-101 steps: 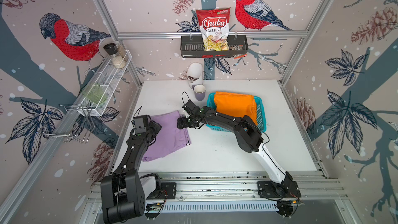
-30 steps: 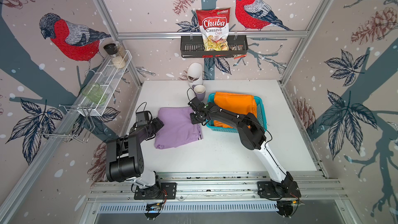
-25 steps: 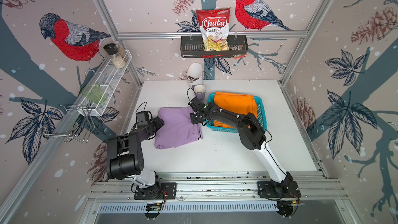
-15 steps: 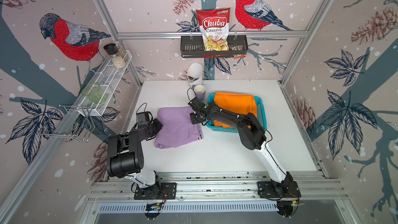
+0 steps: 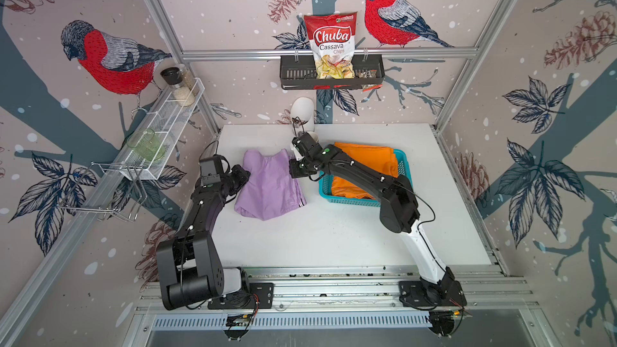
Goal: Put the folded long pants in the basket
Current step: Place the long pant in the basket.
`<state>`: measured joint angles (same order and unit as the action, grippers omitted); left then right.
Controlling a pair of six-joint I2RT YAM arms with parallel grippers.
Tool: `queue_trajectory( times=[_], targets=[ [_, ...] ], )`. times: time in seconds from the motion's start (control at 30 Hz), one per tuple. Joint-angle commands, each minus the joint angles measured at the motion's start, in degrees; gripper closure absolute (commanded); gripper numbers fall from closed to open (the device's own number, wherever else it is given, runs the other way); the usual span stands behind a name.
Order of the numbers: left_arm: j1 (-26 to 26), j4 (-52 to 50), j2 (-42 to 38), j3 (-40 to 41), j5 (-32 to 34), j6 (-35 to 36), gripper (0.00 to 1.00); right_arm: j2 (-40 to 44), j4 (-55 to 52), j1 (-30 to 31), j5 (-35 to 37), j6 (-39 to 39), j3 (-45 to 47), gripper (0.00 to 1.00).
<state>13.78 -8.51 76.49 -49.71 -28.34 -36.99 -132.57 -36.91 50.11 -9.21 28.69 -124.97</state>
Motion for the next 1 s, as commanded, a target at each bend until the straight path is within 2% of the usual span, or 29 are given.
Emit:
queue_trajectory(
  times=[0.0, 0.1, 0.2, 0.37, 0.53, 0.77, 0.87, 0.97],
  targets=[
    [-1.3, -0.9, -1.3, -4.7, -5.4, -5.6, 1.0, 4.1, -0.3, -1.8, -2.0, -1.6, -0.2, 1.0],
    [-6.0, -4.1, -1.2, -10.7, -5.2, -6.3, 1.0, 8.3, -3.1, -4.3, -2.0, -3.6, 0.4, 1.0],
    [-12.9, -3.6, -1.0, -13.3, -4.1, -9.1, 1.0, 14.0, -4.9, -7.6, -1.2, -5.0, 4.5, 1.0],
    [-24.6, 1.2, 2.1, -14.9, -0.9, -16.1, 1.0, 27.4, -5.1, -15.1, 1.3, -5.7, 18.7, 1.0],
    [-34.3, 1.4, 9.6, -22.9, 1.3, -17.8, 1.0, 40.6, -4.9, -24.4, 1.5, -5.4, 32.3, 1.0],
    [-40.3, 0.1, 23.0, -34.9, -1.6, -19.7, 1.0, 52.8, -4.1, -37.8, 0.6, -7.5, 45.7, 1.0],
    [-41.4, -0.8, 27.9, -37.8, -2.8, -19.9, 1.0, 53.7, -3.3, -42.7, -0.3, -8.0, 48.7, 1.0],
    [-41.5, -0.9, 29.7, -37.1, -0.4, -19.3, 1.0, 52.8, -0.9, -45.5, -3.2, -7.6, 51.4, 1.0]
  ],
)
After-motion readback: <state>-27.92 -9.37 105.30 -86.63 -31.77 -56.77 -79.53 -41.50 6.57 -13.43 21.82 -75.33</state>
